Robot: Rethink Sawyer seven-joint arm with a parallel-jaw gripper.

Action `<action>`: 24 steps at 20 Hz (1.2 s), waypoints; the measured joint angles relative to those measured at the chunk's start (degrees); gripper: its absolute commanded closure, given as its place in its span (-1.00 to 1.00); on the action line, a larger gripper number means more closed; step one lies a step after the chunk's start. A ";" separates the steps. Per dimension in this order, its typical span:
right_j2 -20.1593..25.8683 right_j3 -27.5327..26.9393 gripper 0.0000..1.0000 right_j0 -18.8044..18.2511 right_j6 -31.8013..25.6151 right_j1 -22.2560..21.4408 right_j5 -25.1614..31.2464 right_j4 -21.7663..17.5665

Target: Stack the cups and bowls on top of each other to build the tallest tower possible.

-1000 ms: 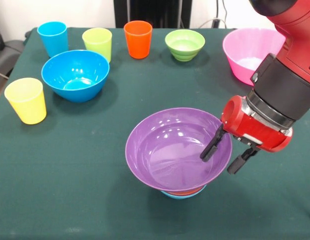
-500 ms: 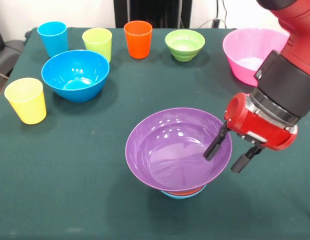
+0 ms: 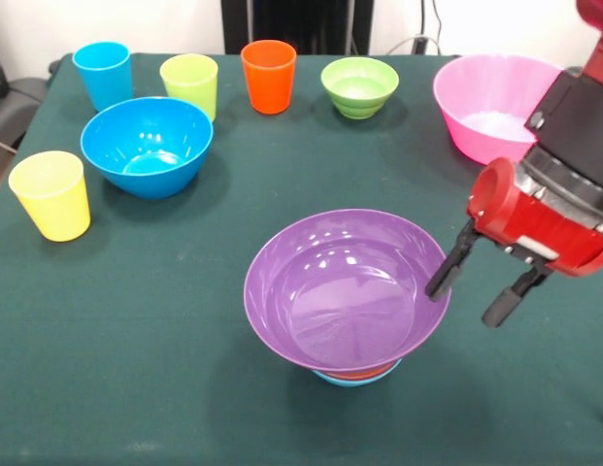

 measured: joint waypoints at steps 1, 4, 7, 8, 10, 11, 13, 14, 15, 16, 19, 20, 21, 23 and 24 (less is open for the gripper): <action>0.00 -0.01 -1.00 0.14 0.00 -0.38 0.00 0.01; 0.00 0.00 -1.00 0.34 0.00 -0.79 0.00 0.00; 0.01 0.20 -1.00 0.66 0.00 -1.31 0.00 0.01; 0.02 0.27 -1.00 0.70 0.00 -1.38 0.00 0.01; 0.01 0.82 -1.00 0.89 0.00 -1.80 0.01 0.01; 0.02 1.14 -1.00 0.98 0.00 -1.95 0.00 0.01; 0.08 1.68 -1.00 1.09 0.00 -2.15 -0.01 0.01; 0.21 2.25 -1.00 1.17 0.00 -2.34 0.00 0.01; 0.32 2.80 -1.00 1.22 0.00 -2.51 0.00 0.00; 0.39 3.12 -1.00 1.25 0.00 -2.62 0.00 -0.01; 0.62 4.97 -1.00 1.28 0.00 -3.21 -0.10 -0.02; 0.62 5.32 -1.00 1.27 0.00 -3.28 -0.13 -0.02; 0.63 5.88 -1.00 1.28 0.00 -3.34 -0.25 -0.02; 0.63 6.53 -1.00 1.28 0.00 -3.35 -0.49 -0.03; 0.63 6.75 -1.00 1.28 0.00 -3.35 -0.59 -0.04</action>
